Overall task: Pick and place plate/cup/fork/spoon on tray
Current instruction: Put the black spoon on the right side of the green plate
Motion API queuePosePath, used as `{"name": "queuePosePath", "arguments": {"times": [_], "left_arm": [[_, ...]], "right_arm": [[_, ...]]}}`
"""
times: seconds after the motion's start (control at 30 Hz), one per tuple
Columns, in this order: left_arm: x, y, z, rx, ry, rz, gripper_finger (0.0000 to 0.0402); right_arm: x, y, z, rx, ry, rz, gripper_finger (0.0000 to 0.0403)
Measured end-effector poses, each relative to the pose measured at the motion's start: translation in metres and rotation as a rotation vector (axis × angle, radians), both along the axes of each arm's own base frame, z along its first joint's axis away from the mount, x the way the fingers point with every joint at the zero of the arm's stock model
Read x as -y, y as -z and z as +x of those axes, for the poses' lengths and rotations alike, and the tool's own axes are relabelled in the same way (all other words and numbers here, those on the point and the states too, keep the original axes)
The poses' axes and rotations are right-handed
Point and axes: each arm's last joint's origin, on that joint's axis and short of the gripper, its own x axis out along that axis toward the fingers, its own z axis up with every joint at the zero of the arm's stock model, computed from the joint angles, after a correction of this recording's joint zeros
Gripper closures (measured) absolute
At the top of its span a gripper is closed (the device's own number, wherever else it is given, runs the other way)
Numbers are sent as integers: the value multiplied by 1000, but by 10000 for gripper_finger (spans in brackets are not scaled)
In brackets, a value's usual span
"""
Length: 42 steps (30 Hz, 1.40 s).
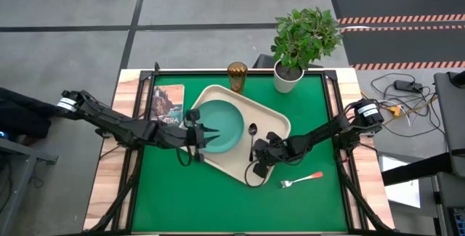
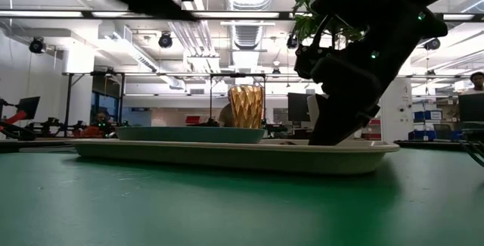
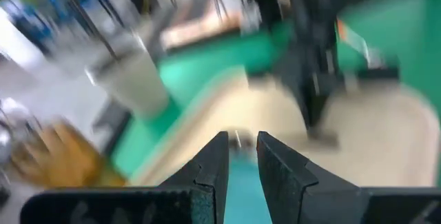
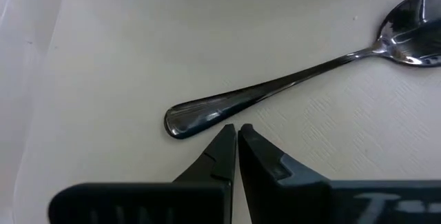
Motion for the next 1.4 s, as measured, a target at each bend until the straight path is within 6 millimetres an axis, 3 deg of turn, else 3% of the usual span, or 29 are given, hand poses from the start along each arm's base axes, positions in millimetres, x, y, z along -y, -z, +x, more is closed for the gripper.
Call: {"name": "queuePosePath", "arguments": {"times": [0.1, 0.27, 0.5, 0.77, 1.13, 1.4], "left_arm": [[-3, 18, -10, -189, -51, -24, 343], [-18, 42, -31, -395, -308, -118, 345], [-24, 71, -59, -601, -480, -244, 397], [-29, 77, -77, -678, -694, -331, 401], [-33, 106, -93, -748, -730, -368, 401], [-32, 112, -89, -711, -666, -373, 401]], "right_arm": [[0, -1, 0, 2, -1, 1, 394], [0, -1, 0, 3, -1, 1, 394], [0, -1, 0, 3, -1, 1, 394], [0, -1, 0, 3, -8, -3, 394], [0, -2, 0, 7, -9, -3, 394], [0, -3, 3, 32, -28, -11, 394]]}}
